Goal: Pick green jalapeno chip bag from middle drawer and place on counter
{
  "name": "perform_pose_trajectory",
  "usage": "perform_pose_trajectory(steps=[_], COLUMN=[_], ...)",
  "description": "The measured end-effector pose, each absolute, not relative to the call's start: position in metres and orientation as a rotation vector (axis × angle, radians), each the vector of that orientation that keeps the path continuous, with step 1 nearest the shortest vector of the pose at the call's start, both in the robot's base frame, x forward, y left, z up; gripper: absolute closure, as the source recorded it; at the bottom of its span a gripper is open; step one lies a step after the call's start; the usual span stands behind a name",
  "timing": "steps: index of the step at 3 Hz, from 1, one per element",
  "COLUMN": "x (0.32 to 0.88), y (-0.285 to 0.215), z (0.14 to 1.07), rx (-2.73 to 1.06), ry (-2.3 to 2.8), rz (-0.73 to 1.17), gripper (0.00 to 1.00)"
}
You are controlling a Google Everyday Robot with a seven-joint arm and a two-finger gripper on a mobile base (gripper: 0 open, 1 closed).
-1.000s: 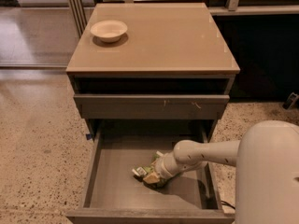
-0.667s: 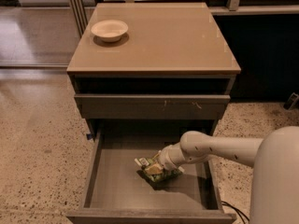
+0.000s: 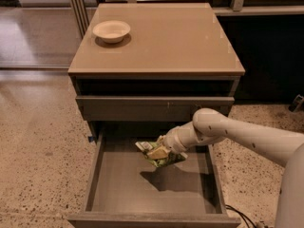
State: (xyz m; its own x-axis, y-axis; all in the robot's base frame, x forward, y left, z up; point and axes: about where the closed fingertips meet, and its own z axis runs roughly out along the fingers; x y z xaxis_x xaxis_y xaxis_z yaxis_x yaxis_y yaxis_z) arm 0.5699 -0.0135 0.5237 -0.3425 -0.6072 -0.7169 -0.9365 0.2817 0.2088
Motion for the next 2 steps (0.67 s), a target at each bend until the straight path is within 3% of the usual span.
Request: perform_pose_trajectory(steps=[2], x=[0.6], y=[-0.022], z=[0.624], rx=[-1.41], ry=[1.948], rz=[0.874], gripper=[1.0])
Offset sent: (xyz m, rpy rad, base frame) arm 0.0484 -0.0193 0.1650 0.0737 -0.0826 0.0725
